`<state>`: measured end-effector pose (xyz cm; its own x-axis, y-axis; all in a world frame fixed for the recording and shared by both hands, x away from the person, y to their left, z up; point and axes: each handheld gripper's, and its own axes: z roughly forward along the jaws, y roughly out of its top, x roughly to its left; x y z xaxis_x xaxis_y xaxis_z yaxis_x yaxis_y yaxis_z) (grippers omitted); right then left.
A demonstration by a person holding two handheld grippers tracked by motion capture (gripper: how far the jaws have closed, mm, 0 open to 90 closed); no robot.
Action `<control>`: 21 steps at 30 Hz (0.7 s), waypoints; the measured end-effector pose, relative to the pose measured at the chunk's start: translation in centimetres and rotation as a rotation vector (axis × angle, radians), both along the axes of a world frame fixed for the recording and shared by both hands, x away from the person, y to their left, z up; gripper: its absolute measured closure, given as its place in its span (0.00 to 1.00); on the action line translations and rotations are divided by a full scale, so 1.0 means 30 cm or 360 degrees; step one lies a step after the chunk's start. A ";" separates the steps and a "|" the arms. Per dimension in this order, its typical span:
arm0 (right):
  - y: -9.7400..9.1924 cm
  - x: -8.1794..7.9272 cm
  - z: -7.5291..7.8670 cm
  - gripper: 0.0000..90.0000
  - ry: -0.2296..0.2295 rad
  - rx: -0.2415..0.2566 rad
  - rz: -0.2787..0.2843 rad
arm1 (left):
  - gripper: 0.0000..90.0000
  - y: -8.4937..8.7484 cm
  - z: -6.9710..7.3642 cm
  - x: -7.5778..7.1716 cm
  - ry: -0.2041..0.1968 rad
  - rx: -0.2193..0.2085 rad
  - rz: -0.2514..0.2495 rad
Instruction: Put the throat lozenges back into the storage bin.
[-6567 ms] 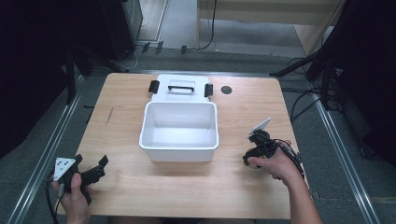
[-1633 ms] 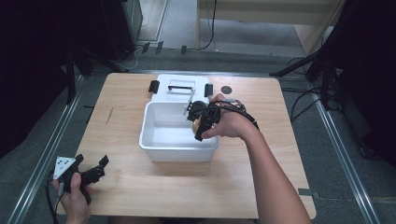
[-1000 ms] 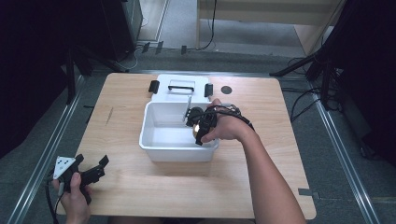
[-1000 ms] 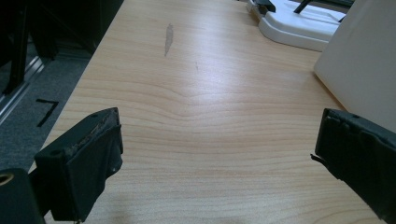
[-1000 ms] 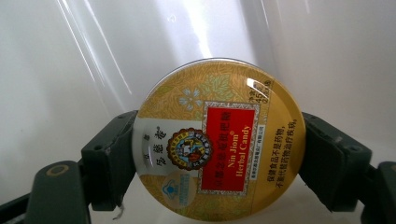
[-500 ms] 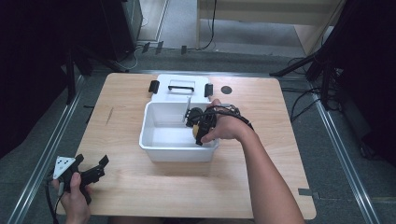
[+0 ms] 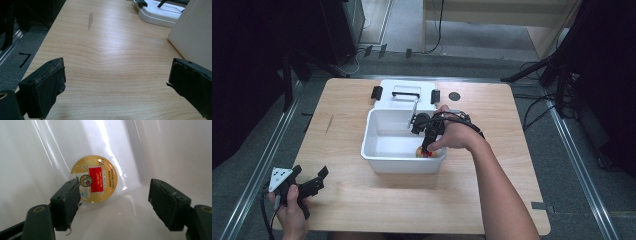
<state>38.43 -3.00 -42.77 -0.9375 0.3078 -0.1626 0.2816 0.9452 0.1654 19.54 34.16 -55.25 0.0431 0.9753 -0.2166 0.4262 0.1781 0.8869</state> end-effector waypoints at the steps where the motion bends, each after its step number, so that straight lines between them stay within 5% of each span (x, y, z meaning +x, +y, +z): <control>1: -0.002 0.000 0.008 0.31 -0.0002 0.0008 0.0001 | 0.02 0.000 0.000 0.000 0.0000 0.0000 0.0000; 21: -0.141 -0.066 0.205 0.33 -0.0103 0.0152 -0.0099 | 0.02 -0.002 0.000 0.001 -0.0003 0.0003 0.0005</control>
